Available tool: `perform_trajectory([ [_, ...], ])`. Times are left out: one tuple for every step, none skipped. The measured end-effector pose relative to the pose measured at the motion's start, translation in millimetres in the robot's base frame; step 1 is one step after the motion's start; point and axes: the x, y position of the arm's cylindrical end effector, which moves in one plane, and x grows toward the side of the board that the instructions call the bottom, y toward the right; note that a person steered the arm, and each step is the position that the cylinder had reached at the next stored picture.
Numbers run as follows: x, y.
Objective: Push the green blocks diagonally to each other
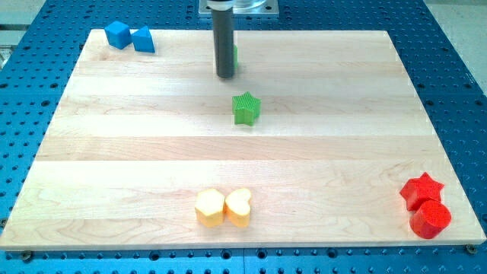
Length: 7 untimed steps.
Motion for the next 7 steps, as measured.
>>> perform_trajectory([
  [-21,25],
  [-30,-10],
  [-14,-42],
  [-37,-91],
  [-39,-91],
  [-25,-47],
  [21,6],
])
